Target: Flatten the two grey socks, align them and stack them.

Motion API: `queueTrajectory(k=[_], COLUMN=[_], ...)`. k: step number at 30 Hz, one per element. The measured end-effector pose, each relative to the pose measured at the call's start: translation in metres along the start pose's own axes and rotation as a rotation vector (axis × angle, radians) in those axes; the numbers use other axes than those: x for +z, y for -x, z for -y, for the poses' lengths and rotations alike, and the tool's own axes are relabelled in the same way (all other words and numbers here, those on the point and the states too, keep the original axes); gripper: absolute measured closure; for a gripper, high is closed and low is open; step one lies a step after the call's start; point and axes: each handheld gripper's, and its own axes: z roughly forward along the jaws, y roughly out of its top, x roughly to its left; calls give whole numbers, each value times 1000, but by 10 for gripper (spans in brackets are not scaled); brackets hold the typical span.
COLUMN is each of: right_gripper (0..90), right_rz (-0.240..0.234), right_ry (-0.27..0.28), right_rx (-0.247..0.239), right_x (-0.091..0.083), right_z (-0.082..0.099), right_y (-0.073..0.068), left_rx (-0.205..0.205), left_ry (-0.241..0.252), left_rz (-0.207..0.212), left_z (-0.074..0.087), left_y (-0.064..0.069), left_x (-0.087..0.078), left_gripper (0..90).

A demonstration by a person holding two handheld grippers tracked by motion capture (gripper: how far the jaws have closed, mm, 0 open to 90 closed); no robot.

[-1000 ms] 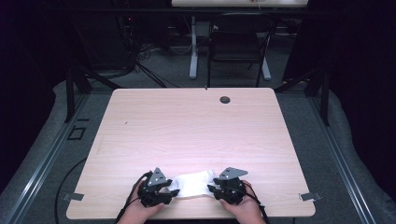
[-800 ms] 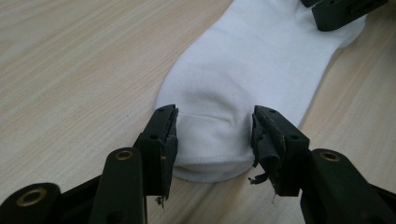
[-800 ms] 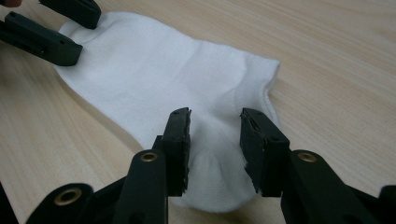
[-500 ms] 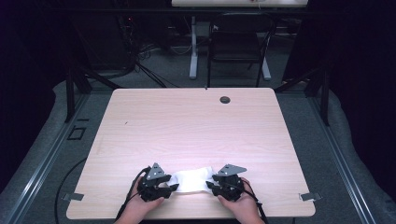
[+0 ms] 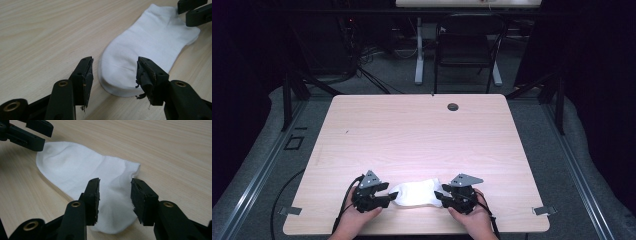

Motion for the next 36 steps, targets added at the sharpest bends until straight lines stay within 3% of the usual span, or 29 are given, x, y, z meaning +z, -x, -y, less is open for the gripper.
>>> queueTrajectory(k=[16,20,26,31,36], right_gripper=[547,547,546,531,517], right_rz=[57,86,122,144,204], right_ry=[36,46,47,53,64], right_rx=[24,41,70,89,107], right_x=[-14,-14,-16,-17,-19], right_z=[0,2,5,7,6], right_y=[15,22,32,37,41], left_rx=[-63,-85,-106,-92,-94], left_ry=[37,35,37,27,16], left_rz=[-46,-76,-83,-73,-70], left_z=[1,3,5,4,5], left_y=[-27,-37,-42,-40,-41], left_x=[-16,-15,-14,-10,-6], left_gripper=[451,451,451,450,450])
